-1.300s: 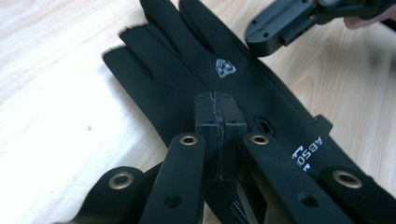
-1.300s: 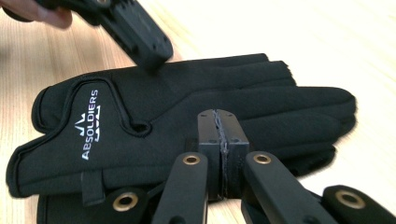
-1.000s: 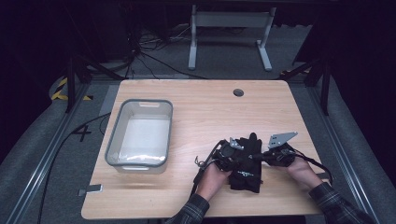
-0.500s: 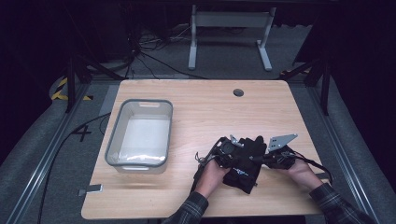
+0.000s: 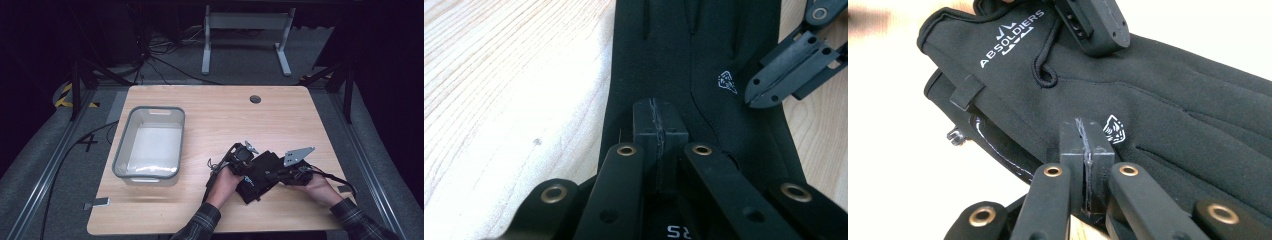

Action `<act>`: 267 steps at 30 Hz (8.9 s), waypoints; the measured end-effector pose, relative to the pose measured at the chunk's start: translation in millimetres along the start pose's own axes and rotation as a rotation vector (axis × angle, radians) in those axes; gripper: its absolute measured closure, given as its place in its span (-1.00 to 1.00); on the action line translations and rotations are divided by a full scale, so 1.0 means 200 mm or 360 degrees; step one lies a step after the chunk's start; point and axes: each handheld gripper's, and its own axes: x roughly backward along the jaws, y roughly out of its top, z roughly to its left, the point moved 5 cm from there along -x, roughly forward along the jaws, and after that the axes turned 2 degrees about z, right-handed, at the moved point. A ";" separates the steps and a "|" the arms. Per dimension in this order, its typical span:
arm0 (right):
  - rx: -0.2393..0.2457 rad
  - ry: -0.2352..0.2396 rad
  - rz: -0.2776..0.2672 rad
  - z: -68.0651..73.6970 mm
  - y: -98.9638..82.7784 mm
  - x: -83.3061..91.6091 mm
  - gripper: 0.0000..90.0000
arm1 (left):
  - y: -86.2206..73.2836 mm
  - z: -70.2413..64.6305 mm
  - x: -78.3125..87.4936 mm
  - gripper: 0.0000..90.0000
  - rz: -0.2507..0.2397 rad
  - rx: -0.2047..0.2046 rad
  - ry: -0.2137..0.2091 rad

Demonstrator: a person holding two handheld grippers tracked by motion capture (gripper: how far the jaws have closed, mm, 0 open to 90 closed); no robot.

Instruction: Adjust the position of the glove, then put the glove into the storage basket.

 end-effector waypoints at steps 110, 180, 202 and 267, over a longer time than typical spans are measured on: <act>-0.0334 -0.0565 -0.0085 -0.17 -0.49 0.37 -0.83 | 0.10 -0.09 0.24 0.55 -0.0001 -0.0152 -0.0187; -0.0329 -0.0562 -0.0075 -0.17 -0.49 0.36 -0.87 | -0.42 0.68 1.18 0.54 -0.0287 0.0442 0.0472; -0.0330 -0.0564 -0.0076 -0.17 -0.49 0.36 -0.87 | -0.58 0.87 1.04 0.54 -0.0109 0.0588 0.0510; -0.0332 -0.0565 -0.0076 -0.17 -0.49 0.36 -0.87 | -0.21 0.50 0.88 -0.70 -0.0261 0.0363 0.0391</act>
